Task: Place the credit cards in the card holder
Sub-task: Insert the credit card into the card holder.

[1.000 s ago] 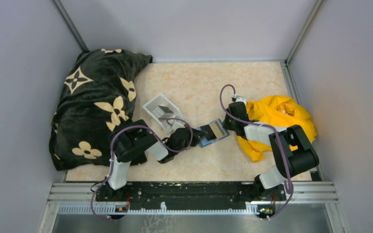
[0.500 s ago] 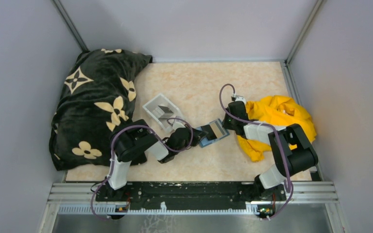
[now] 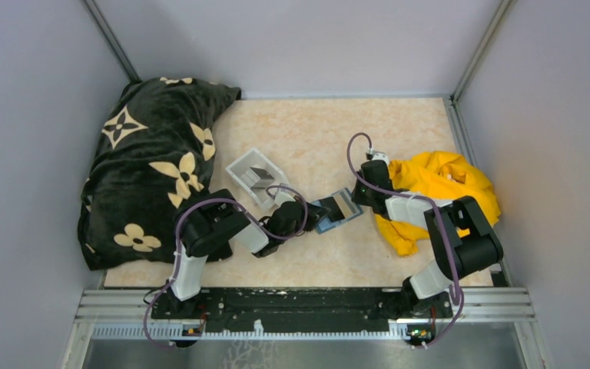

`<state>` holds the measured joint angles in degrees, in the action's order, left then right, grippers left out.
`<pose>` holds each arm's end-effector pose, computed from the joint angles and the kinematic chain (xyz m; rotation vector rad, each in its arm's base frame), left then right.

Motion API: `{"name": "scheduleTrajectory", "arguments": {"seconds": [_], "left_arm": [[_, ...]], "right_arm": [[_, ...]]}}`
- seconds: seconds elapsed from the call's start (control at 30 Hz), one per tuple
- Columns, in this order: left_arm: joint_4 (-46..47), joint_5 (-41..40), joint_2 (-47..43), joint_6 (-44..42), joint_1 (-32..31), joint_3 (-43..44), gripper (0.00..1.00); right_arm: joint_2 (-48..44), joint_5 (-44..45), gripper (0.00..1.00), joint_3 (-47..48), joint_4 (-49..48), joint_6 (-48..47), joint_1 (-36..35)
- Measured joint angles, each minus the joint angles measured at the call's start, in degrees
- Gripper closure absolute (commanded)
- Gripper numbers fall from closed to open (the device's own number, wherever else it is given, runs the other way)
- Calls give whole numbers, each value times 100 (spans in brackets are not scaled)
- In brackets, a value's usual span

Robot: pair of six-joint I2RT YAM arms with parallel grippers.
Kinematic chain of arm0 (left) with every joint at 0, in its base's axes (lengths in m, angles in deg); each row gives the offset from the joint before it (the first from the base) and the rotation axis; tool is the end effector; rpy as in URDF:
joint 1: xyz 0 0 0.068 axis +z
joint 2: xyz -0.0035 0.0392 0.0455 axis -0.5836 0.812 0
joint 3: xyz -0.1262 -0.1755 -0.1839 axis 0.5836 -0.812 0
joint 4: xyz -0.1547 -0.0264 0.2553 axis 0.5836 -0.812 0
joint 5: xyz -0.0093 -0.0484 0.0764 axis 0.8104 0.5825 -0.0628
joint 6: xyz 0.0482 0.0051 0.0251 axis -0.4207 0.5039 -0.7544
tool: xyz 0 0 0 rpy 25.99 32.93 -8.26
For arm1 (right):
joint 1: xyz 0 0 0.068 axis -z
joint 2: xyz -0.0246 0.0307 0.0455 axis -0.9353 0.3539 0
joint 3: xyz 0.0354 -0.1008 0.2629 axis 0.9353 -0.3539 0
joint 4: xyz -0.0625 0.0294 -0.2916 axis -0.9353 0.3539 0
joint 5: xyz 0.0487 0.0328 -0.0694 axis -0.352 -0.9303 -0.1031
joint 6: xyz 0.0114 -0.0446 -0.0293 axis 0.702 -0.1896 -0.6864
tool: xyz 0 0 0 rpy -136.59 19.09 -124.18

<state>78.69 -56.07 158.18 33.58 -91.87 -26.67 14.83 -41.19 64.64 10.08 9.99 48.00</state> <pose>0.2105 -0.2968 0.0572 -0.7151 2.0448 -1.3283 0.2933 0.1107 0.1273 0.1951 2.3559 0.3225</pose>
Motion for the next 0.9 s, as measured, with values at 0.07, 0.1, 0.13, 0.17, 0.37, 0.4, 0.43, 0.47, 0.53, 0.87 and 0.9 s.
{"name": "scheduleTrajectory", "arguments": {"seconds": [0.07, 0.1, 0.13, 0.17, 0.37, 0.4, 0.43, 0.47, 0.53, 0.87, 0.9], "left_arm": [[-22, -9, 0, -2, -2, 11, 100], [-31, -17, 0, -2, -4, 17, 100], [-50, -31, 0, -2, -9, 26, 100], [-66, -44, 0, -2, -11, 31, 100], [-168, -138, 0, -11, -42, 107, 100], [-195, -144, 0, -17, -44, 127, 100], [-232, -157, 0, -26, -50, 153, 100], [-278, -173, 0, -31, -61, 184, 100], [-385, -221, 0, -68, -79, 256, 100], [-750, -326, -13, -402, -122, 483, 97], [-815, -323, -17, -463, -122, 533, 93]], "right_arm": [[0, 0, 88, 0, 2, 0, -2], [0, 7, 88, 0, 0, 0, -7], [0, 13, 88, 0, 0, 0, -9], [0, 15, 88, 0, 0, 0, -9], [0, 15, 88, 0, 0, 0, -13], [2, 20, 88, 0, 0, 0, -24], [0, 26, 88, 0, 0, 0, -31], [0, 35, 88, 0, 0, 0, -33], [0, 76, 88, 0, 0, 2, -33], [0, 177, 88, 0, 0, -2, -31], [0, 203, 88, 0, 0, -2, -31]]}}
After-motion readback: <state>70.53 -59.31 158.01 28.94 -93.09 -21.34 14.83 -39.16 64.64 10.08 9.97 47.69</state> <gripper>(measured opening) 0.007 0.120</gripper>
